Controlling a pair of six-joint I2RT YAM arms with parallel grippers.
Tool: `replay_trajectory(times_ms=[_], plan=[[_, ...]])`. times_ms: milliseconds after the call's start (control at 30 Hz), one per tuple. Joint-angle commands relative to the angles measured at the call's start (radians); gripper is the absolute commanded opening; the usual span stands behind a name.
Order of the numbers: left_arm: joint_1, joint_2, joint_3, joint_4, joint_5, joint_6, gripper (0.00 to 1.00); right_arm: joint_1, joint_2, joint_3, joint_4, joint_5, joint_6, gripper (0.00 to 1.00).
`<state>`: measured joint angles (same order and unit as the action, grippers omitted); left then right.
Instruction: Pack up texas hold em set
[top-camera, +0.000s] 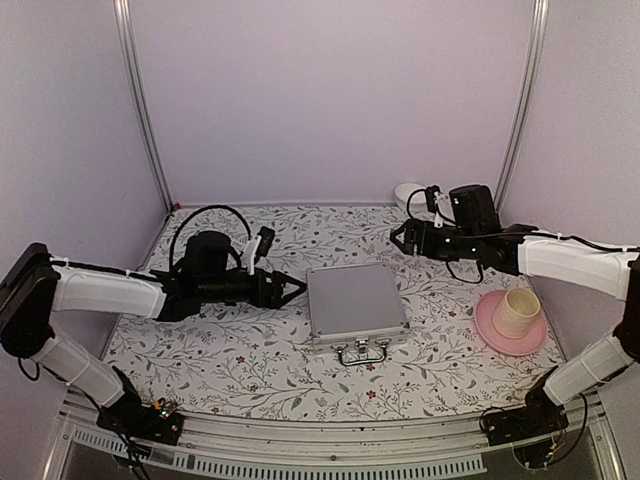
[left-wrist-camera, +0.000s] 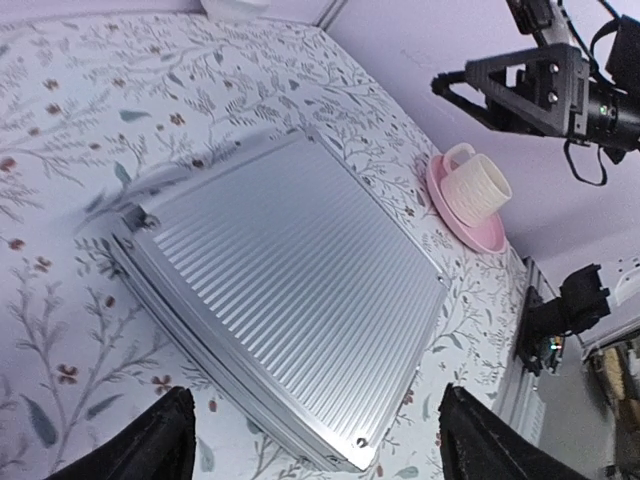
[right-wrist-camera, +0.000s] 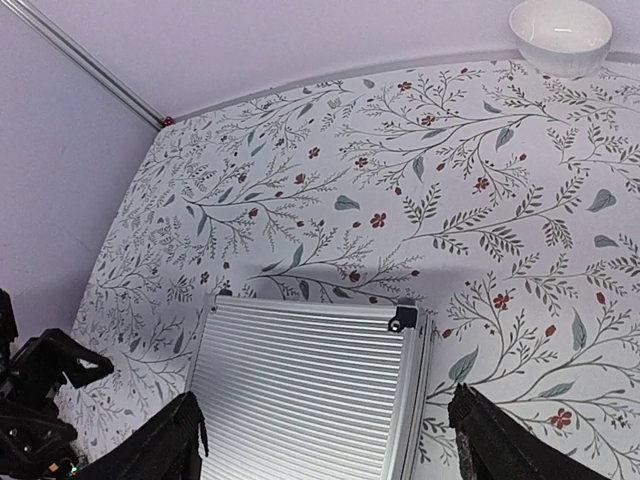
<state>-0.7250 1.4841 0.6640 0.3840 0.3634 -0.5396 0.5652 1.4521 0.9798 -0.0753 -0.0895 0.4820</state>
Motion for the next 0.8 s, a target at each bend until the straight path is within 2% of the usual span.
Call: replay_trajectory(times_ms=[0,100,233,300,433,567,767], plan=[[0.014,-0.116,0.0,-0.115,-0.229,0.217,0.85,0.04,-0.113,-0.107,-0.085,-0.093,0.102,0.85],[0.04,-0.176,-0.049,-0.06,-0.286,0.259,0.85,0.141,-0.173,-0.206,-0.016,-0.157,0.2,0.84],[0.078,-0.271,-0.194,0.11,-0.302,0.279,0.86,0.293,-0.225,-0.283,0.027,-0.11,0.322,0.83],[0.097,-0.305,-0.244,0.152,-0.311,0.288,0.87,0.344,-0.21,-0.305,0.033,-0.086,0.38,0.78],[0.116,-0.328,-0.324,0.238,-0.342,0.296,0.87,0.405,-0.119,-0.313,0.086,-0.095,0.473,0.68],[0.116,-0.349,-0.388,0.308,-0.349,0.296,0.87,0.433,-0.041,-0.295,0.116,-0.08,0.522,0.67],[0.116,-0.416,-0.394,0.257,-0.376,0.318,0.87,0.446,0.028,-0.268,0.058,-0.056,0.556,0.65]])
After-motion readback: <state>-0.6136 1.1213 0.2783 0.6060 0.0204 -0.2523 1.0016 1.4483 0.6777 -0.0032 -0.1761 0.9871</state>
